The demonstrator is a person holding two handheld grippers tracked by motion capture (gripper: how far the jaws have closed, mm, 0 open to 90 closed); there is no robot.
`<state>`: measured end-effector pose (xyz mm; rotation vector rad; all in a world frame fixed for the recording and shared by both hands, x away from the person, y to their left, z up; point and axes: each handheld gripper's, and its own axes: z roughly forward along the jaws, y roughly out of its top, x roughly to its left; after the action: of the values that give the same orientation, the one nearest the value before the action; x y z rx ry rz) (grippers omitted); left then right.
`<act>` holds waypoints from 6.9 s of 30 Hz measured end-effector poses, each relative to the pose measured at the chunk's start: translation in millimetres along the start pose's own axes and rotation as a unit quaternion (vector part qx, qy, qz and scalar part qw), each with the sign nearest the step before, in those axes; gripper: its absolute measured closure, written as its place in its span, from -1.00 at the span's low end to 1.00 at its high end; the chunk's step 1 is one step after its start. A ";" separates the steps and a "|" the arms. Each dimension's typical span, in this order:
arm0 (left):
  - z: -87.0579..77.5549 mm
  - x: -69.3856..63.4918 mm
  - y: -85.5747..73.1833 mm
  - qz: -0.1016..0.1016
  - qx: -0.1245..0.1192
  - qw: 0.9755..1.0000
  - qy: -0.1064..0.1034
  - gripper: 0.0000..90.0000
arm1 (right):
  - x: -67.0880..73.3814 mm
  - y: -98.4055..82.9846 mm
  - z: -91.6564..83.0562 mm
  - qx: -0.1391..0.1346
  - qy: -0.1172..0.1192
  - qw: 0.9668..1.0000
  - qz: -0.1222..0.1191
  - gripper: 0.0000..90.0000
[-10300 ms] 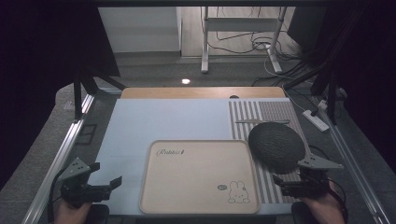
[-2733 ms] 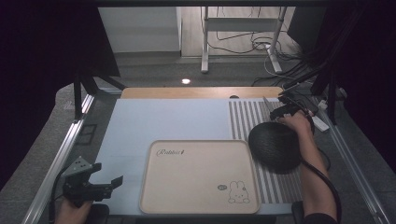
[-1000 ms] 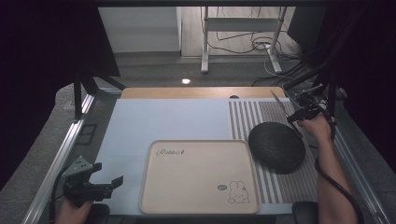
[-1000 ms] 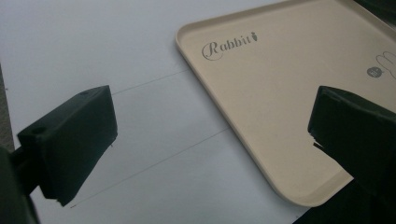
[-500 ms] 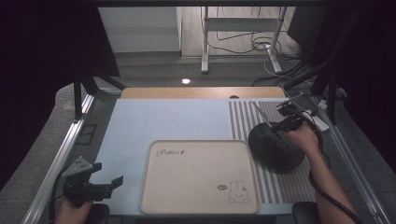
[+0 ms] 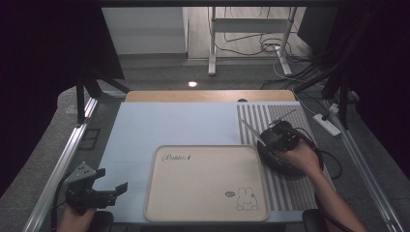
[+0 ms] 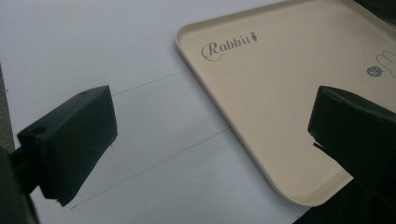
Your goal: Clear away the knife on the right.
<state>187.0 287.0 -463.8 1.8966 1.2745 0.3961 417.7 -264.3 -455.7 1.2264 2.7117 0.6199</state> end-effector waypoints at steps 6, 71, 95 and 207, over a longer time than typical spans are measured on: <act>0.2 -0.3 0.2 0.000 0.001 1.000 0.000 -0.97 | 31.8 -8.0 1.6 0.005 0.014 1.000 -0.026 0.78; 1.4 -1.3 0.8 0.009 0.007 1.000 0.000 -0.97 | 107.3 -8.5 52.7 0.050 0.028 0.991 -0.122 1.00; 2.1 -1.8 1.3 0.010 0.010 1.000 0.002 -0.97 | 81.8 -29.5 36.6 0.062 0.037 0.995 -0.075 0.94; 2.1 -0.9 1.2 0.006 0.010 1.000 0.002 -0.96 | 55.1 -110.7 -46.6 -0.165 -0.038 0.985 0.025 -1.00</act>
<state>188.7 285.1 -464.1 1.9216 1.2760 0.3947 291.7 -304.2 -453.9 1.2070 2.3977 0.9610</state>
